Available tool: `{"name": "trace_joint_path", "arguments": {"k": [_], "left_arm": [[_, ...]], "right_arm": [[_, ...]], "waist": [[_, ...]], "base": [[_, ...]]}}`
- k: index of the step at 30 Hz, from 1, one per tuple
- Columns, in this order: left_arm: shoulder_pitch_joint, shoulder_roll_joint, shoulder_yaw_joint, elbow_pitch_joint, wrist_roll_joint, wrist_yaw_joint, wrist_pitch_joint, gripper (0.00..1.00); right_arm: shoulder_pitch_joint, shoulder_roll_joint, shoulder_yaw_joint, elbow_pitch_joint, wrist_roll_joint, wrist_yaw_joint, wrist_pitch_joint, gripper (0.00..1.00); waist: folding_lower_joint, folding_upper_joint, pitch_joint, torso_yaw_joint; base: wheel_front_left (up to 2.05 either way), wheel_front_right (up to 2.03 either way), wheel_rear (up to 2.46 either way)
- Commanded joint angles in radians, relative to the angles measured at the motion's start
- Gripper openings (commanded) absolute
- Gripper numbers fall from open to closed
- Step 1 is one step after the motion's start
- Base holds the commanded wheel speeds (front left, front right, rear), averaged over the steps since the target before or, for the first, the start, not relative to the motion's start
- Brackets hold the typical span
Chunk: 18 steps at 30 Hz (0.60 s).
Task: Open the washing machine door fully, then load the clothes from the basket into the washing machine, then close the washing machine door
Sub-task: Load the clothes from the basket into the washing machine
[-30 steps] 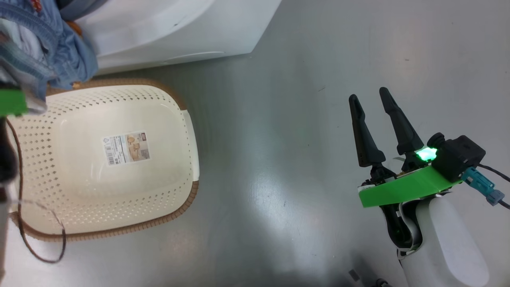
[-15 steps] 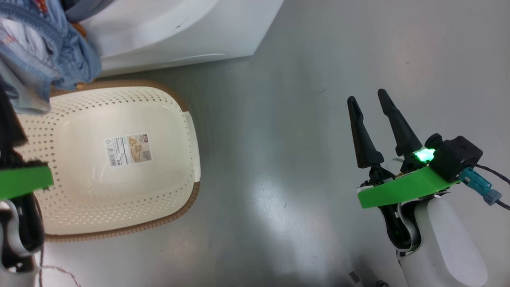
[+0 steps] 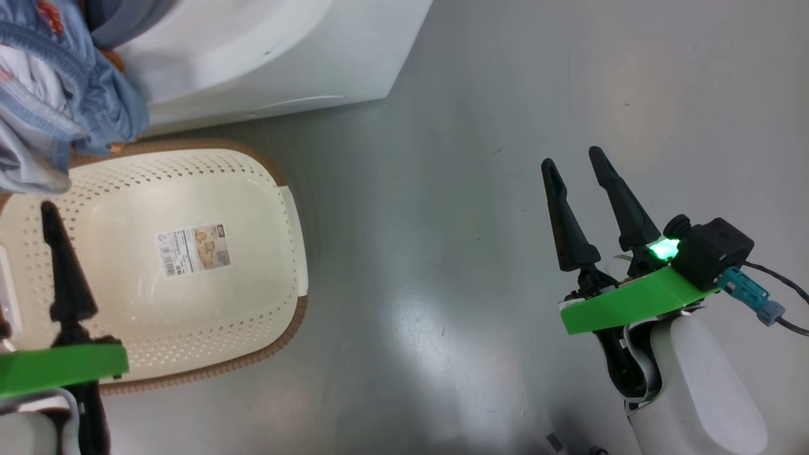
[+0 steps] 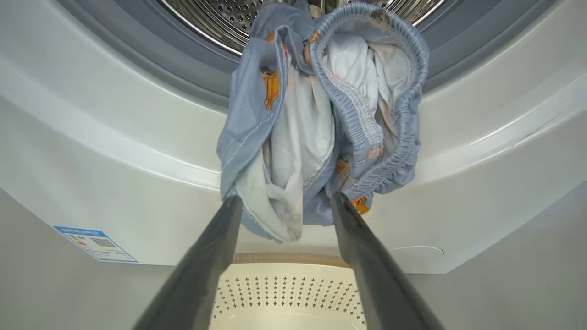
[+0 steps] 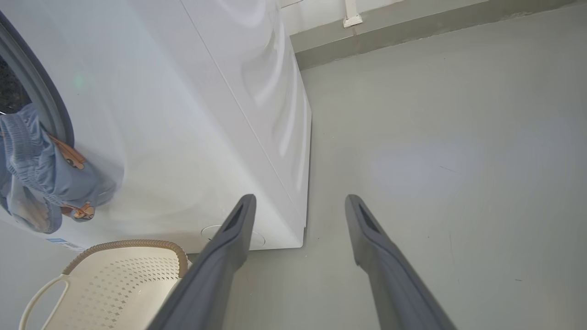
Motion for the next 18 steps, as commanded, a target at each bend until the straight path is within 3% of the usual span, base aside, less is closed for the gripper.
{"name": "trace_joint_path", "arguments": {"k": [1, 18], "left_arm": [[0.026, 0.021, 0.039, -0.011, 0.02, -0.01, -0.008, 1.0], [0.119, -0.087, 0.082, 0.047, 0.082, -0.082, -0.008, 1.0]], "right_arm": [[0.031, 0.006, 0.022, -0.017, -0.001, 0.002, -0.005, 1.0], [0.041, 0.006, 0.028, -0.016, 0.0, 0.002, -0.005, 1.0]], "waist": [[0.0, 0.0, -0.001, -0.001], [0.0, 0.0, -0.012, -0.006]], "base": [[0.0, 0.0, 0.0], [0.0, 0.0, 0.0]]}}
